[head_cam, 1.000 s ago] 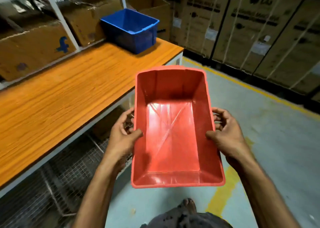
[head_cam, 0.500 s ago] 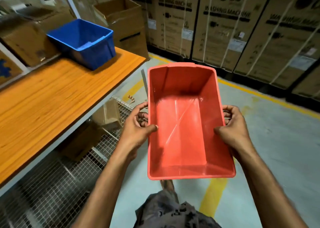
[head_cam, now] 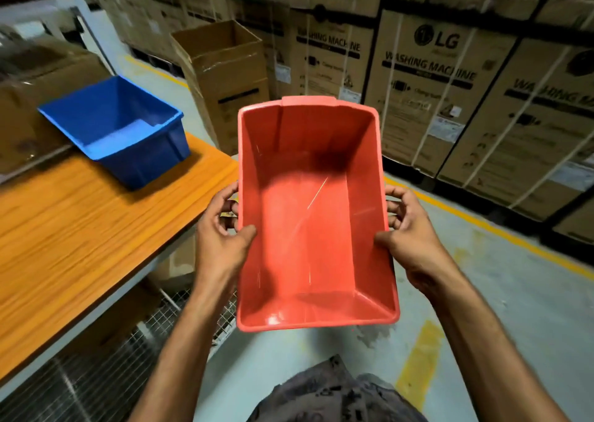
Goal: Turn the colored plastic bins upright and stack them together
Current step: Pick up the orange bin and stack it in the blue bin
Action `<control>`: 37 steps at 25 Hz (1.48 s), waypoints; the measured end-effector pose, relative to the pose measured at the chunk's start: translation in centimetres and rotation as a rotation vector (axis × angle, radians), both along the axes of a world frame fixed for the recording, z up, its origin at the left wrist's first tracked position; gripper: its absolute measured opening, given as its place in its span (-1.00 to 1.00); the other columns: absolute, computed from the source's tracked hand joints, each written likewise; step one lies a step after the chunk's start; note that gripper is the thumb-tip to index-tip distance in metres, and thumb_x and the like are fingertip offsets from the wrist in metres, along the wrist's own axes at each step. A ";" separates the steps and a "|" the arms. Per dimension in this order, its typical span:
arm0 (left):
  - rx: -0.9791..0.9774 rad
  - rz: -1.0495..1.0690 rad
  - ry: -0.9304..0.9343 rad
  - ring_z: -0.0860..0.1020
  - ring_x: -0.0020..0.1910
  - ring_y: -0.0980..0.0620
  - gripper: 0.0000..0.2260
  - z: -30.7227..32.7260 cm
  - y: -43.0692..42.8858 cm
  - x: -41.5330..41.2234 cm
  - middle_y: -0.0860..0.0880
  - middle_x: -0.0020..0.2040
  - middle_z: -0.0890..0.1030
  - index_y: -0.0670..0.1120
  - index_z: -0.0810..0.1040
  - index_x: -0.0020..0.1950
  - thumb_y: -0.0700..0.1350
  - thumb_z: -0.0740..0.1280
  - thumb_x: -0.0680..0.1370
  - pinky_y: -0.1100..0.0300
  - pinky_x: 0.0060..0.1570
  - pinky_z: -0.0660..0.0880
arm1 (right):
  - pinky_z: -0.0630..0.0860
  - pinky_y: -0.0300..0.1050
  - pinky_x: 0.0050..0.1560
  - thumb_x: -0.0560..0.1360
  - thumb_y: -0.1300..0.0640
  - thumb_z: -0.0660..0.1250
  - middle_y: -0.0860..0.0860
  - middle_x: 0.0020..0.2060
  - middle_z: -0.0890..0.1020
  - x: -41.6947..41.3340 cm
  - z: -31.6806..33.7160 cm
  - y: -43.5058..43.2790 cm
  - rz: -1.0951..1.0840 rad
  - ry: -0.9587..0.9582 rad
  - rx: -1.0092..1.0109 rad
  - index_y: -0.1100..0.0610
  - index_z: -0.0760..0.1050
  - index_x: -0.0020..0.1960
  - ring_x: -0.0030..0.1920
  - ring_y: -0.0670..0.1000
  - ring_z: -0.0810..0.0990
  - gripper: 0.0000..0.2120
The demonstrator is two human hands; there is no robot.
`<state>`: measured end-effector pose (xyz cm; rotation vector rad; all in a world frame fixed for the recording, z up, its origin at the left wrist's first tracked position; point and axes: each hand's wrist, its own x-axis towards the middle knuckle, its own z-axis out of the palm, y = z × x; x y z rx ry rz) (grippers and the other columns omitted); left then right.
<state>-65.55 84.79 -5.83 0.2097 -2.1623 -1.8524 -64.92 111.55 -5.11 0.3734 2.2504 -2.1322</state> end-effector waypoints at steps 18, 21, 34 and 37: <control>0.465 0.340 -0.045 0.67 -0.14 0.02 -0.61 10.4 -3.7 -12.0 -0.18 0.13 0.70 -0.07 0.60 0.22 -0.36 0.41 0.43 0.10 -0.12 0.63 | 0.62 -0.26 -0.35 0.46 0.61 0.17 0.09 -0.11 0.73 -30.4 12.9 -4.7 0.928 -0.114 -0.358 0.24 0.56 0.29 -0.32 -0.11 0.69 -0.48; 0.468 0.360 -0.015 0.68 -0.12 0.05 -0.56 11.0 -4.4 -11.9 -0.14 0.13 0.68 -0.10 0.52 0.28 -0.48 0.32 0.48 0.20 -0.17 0.67 | 0.61 -0.26 -0.37 0.38 0.71 0.12 0.11 -0.08 0.70 -32.1 12.7 -6.9 0.966 -0.093 -0.314 0.27 0.53 0.30 -0.29 -0.08 0.68 -0.37; 0.128 0.820 0.327 0.55 -0.30 0.19 -0.56 15.3 -14.4 -17.9 -0.08 -0.08 0.62 -0.22 0.55 0.22 -0.51 0.25 0.40 0.37 -0.37 0.46 | 0.59 -0.28 -0.30 0.31 0.65 0.29 0.06 -0.14 0.62 -34.8 15.5 -22.8 0.608 0.410 -0.274 0.14 0.50 0.10 -0.29 -0.16 0.62 -0.46; 0.085 0.841 0.340 0.58 -0.18 0.11 -0.59 15.3 -16.8 -18.5 -0.12 -0.01 0.65 -0.16 0.57 0.19 -0.47 0.31 0.41 0.32 -0.27 0.51 | 0.61 -0.26 -0.24 0.31 0.64 0.31 0.12 -0.09 0.61 -36.0 15.4 -25.3 0.592 0.425 -0.276 0.14 0.50 0.10 -0.23 -0.10 0.62 -0.47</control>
